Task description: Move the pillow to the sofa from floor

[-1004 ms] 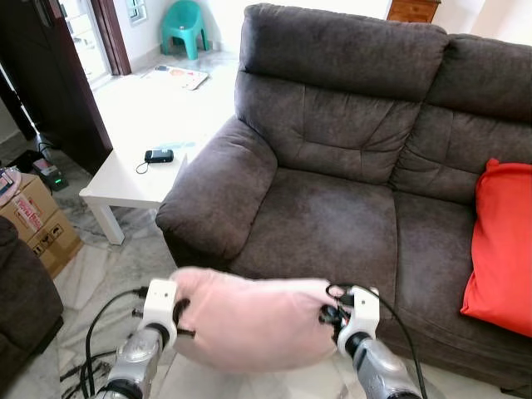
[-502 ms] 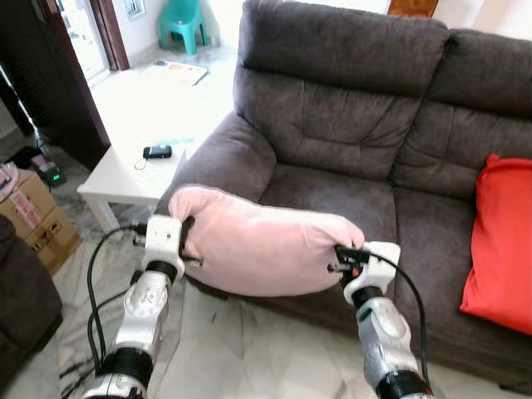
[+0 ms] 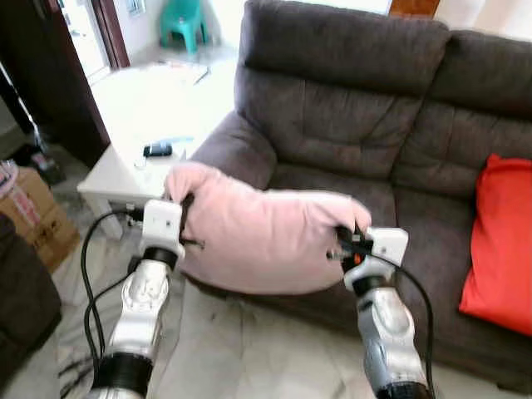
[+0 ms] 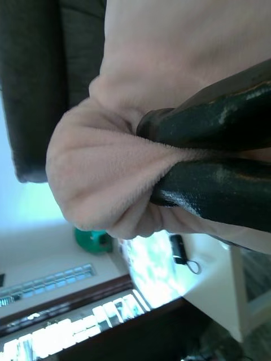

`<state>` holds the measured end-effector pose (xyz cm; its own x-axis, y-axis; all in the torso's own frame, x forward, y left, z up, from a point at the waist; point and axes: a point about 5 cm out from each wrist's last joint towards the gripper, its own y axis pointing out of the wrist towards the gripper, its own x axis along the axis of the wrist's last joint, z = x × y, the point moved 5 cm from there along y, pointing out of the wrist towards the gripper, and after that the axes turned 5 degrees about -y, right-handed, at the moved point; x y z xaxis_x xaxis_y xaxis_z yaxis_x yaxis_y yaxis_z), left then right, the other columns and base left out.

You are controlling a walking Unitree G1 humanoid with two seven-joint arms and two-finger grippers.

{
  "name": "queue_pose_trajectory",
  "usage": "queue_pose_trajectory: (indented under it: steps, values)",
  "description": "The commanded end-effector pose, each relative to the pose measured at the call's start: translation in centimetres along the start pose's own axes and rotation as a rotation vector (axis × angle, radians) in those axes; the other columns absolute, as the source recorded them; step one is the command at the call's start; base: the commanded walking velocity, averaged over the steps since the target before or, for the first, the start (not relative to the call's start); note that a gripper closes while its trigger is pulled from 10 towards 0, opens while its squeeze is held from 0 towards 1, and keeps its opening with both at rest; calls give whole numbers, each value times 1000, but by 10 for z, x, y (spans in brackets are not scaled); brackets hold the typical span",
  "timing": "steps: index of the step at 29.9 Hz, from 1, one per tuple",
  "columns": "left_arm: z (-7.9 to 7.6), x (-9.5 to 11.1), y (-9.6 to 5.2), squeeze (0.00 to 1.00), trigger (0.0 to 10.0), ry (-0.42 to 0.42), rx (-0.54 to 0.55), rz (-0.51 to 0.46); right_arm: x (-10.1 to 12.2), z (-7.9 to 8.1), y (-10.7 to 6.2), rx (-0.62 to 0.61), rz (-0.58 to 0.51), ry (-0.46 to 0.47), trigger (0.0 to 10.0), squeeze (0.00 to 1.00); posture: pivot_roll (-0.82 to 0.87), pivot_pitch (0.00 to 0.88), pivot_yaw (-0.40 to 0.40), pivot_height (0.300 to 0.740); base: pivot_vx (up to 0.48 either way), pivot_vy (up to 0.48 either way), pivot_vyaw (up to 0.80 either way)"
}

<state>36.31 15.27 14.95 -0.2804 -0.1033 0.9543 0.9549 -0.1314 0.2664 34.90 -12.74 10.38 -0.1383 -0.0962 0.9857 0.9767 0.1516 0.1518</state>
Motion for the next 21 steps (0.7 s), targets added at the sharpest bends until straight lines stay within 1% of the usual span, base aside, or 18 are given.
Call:
queue_pose_trajectory:
  steps: [1,2,6,10,15,21]
  values:
    - [-16,22,4,0,10000,22,-58,-74,29,22,10,76,-98,-28,10000,0,122,0,-97,740,0,0,0]
    - [-14,22,3,0,10000,19,-49,-70,30,24,9,78,-97,-26,10000,0,121,0,-97,740,0,0,0]
    - [-10,18,1,0,10000,7,-30,-60,23,27,3,81,-74,-27,10000,0,122,0,-96,740,0,0,0]
    - [-9,17,1,0,10000,2,-29,-56,22,27,1,83,-65,-25,10000,0,119,0,-97,740,0,0,0]
    - [-9,21,2,0,10000,-1,-26,-48,29,24,4,67,-61,-19,10000,0,115,0,-97,740,0,0,0]
    - [-4,23,2,0,10000,3,-19,-47,35,23,5,66,-65,-20,10000,0,120,0,-98,740,263,0,0]
